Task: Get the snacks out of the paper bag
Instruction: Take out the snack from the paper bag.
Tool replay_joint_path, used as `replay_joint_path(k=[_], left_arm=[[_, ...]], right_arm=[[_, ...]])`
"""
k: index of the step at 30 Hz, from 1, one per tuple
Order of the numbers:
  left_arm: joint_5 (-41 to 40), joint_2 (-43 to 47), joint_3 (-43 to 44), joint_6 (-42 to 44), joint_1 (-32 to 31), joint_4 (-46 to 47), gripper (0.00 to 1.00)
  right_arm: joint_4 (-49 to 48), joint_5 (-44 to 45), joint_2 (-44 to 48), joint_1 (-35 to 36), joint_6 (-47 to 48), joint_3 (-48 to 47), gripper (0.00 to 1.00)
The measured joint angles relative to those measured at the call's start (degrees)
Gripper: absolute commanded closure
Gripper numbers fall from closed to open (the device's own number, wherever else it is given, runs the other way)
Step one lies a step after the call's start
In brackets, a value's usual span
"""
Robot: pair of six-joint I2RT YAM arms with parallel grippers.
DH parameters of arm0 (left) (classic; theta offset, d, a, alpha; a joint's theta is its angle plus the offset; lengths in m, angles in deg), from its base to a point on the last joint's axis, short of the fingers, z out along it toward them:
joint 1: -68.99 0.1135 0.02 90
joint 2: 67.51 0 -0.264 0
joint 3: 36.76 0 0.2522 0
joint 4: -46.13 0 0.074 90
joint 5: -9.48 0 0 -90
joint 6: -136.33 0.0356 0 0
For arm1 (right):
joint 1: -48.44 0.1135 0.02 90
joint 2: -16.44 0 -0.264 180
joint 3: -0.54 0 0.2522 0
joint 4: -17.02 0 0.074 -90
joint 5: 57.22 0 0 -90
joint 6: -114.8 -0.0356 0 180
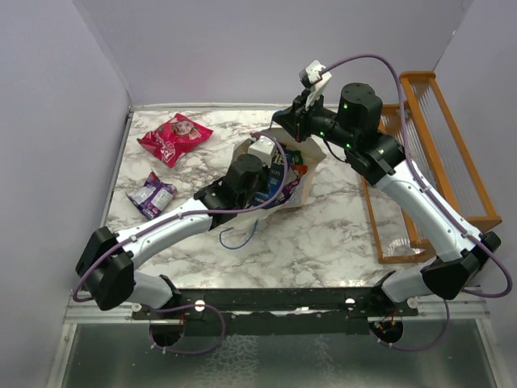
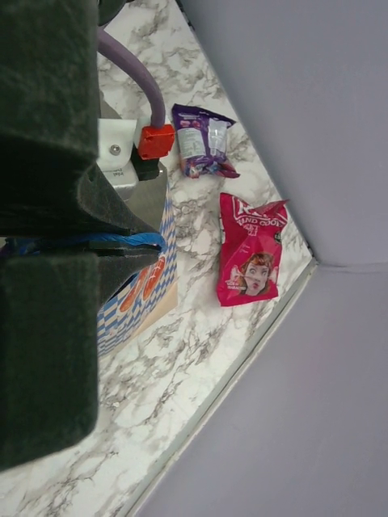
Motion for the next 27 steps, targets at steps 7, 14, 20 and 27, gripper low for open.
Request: replay_joint_path(k=[7, 14, 20, 27], left_arm=[[-0.3, -3.8, -0.2, -1.2, -0.2, 6.2, 0.86], [-1.0, -12.0, 1.2, -1.9, -1.1, 9.2, 0.69], [-2.7, -19.2, 5.9, -2.6, -1.1, 8.0, 0.56], [-4.5, -24.3, 11.8, -3.5, -0.6, 6.8, 0.39]], right_arm=[[0.4, 0.1, -0.1, 0.0, -0.8, -0.5, 0.98], [0.7, -0.1, -0.1, 0.0, -1.7, -0.9, 0.98], [1.0, -0.5, -0.1, 0.0, -2.6, -1.1, 0.98], [1.1, -1.2, -0.2, 0.0, -3.3, -1.4, 0.98]])
